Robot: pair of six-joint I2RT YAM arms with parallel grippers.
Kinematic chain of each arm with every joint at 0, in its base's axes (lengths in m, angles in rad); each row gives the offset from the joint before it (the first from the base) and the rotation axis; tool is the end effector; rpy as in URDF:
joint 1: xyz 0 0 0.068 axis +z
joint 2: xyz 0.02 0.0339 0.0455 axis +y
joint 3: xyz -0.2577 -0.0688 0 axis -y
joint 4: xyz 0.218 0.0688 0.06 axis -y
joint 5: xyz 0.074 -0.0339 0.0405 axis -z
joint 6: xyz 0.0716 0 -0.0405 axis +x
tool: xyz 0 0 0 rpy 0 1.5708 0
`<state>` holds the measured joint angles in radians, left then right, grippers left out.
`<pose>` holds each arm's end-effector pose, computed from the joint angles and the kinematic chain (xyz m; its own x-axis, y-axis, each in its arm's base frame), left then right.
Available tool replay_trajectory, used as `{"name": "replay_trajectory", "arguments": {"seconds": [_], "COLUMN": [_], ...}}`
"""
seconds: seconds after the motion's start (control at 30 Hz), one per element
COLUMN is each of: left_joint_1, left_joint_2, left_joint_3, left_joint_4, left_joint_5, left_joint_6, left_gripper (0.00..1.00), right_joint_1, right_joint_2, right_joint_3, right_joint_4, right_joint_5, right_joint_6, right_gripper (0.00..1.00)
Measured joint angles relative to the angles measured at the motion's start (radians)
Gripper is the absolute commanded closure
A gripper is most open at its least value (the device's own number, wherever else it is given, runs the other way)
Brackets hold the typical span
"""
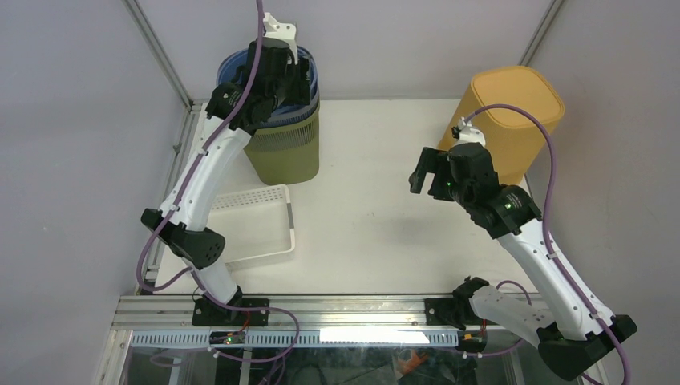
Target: Turn the large container upside down
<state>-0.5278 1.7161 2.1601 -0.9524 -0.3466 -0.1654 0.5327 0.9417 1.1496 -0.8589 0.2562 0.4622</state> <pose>0.3162 -0.1562 0.4475 -0.4506 0.0834 -0.8888 0.1451 0.9892 0.0193 0.1671 0.0774 0.3388 -0.6089 0.1418 -0.7805 -0.0515 0.9748 0.2173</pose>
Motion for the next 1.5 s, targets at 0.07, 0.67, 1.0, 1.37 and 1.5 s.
{"name": "replay_trajectory", "arguments": {"seconds": [0.07, 0.67, 1.0, 1.37, 1.5], "left_joint_1": [0.006, 0.011, 0.025, 0.023, 0.023], "left_joint_2": [0.013, 0.064, 0.067, 0.019, -0.071], "left_joint_3": [-0.003, -0.022, 0.029, 0.126, 0.145], "left_joint_4": [-0.002, 0.021, -0.012, 0.055, 0.129], "left_joint_5": [0.011, 0.101, 0.087, 0.058, 0.056], "left_joint_6": [0.003, 0.064, 0.182, 0.312, 0.322], "left_gripper": [0.42, 0.9, 1.0, 1.0, 1.0], "right_joint_1": [0.0, 0.0, 0.0, 0.0, 0.0], "right_joint_2": [0.0, -0.01, -0.01, -0.01, -0.01], "right_joint_3": [0.0, -0.006, -0.006, -0.006, -0.006], "right_joint_4": [0.0, -0.008, -0.01, -0.01, -0.007], "right_joint_5": [0.001, 0.0, -0.005, -0.021, -0.029], "right_joint_6": [0.0, 0.007, 0.016, 0.038, 0.043], "right_gripper": [0.06, 0.06, 0.07, 0.07, 0.07]}}
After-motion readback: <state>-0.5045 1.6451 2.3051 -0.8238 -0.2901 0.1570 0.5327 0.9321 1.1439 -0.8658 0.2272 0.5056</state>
